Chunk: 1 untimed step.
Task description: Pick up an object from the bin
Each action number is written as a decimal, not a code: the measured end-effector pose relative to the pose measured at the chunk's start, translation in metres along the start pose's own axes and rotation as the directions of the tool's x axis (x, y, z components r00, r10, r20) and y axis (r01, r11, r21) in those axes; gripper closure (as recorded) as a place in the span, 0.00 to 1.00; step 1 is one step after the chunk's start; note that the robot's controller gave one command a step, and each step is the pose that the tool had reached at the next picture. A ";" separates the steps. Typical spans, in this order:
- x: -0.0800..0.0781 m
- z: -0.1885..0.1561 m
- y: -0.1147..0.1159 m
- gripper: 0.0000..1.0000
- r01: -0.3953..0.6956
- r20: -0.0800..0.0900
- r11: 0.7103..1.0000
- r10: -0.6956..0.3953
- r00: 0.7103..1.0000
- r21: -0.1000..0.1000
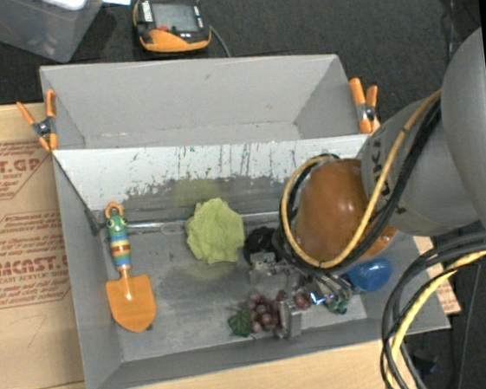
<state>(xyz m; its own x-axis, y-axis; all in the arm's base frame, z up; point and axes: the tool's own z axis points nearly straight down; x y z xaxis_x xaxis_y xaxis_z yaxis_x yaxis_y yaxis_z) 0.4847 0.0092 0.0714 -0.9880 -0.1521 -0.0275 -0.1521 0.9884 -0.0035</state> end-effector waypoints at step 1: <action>-0.002 0.002 0.024 1.00 -0.310 -0.031 0.951 0.310 0.950 0.002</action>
Offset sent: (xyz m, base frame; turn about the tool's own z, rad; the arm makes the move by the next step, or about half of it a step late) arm 0.0000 0.0000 0.0000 0.0000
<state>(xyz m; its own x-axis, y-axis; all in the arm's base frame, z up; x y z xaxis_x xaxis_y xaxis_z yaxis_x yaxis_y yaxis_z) 0.4831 0.0337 0.0694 -0.9868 0.1622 0.0033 0.1622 0.9868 0.0035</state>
